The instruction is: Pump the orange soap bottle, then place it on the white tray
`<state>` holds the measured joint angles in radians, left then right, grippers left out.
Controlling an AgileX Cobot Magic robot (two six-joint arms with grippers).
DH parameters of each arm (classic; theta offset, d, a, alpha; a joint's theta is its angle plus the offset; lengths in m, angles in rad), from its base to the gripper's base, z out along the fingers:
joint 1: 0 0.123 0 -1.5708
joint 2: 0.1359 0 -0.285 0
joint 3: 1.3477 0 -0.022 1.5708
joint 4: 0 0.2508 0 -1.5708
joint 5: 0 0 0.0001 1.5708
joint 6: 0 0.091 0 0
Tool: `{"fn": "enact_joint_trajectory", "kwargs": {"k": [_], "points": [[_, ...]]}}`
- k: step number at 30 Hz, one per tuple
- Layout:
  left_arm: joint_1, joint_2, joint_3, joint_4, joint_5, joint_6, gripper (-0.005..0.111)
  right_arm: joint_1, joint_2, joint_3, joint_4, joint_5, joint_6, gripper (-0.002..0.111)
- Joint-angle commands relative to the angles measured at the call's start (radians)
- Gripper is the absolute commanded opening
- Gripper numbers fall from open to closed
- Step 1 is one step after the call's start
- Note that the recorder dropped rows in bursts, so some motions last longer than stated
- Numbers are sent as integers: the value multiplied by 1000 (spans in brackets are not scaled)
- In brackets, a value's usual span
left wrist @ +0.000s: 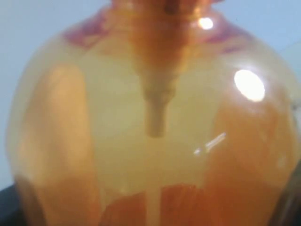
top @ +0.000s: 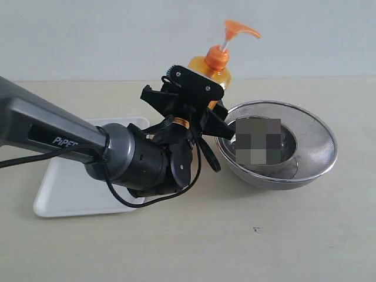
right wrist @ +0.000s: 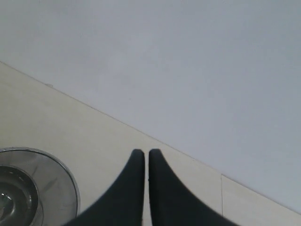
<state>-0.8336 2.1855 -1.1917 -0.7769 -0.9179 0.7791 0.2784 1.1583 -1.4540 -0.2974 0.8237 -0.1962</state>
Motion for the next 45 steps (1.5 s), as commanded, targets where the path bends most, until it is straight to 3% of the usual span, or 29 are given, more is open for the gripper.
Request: {"fn": "enact_joint_trajectory", "kwargs": {"k": [1,7,16,24,30,35,45], "points": [[-5,-17,-7,38,-84,-1,5,-1,-8,0,-1,-12,9,0],[-5,-17,-7,38,-78,-4,5,-1,-8,0,-1,-12,36,0],[-3,-29,-7,36,-38,-245,5,-1,-8,0,-9,-40,89,0],[-3,-82,-7,27,-24,-248,5,-1,-8,0,-9,-45,91,0],[26,-115,-7,-76,10,-248,5,-1,-8,0,-9,-43,91,0],[45,-145,-7,-78,81,-248,5,-1,-8,0,-11,-43,91,0],[45,-206,-7,-78,92,-202,5,-1,-8,0,-25,-43,91,0]]}}
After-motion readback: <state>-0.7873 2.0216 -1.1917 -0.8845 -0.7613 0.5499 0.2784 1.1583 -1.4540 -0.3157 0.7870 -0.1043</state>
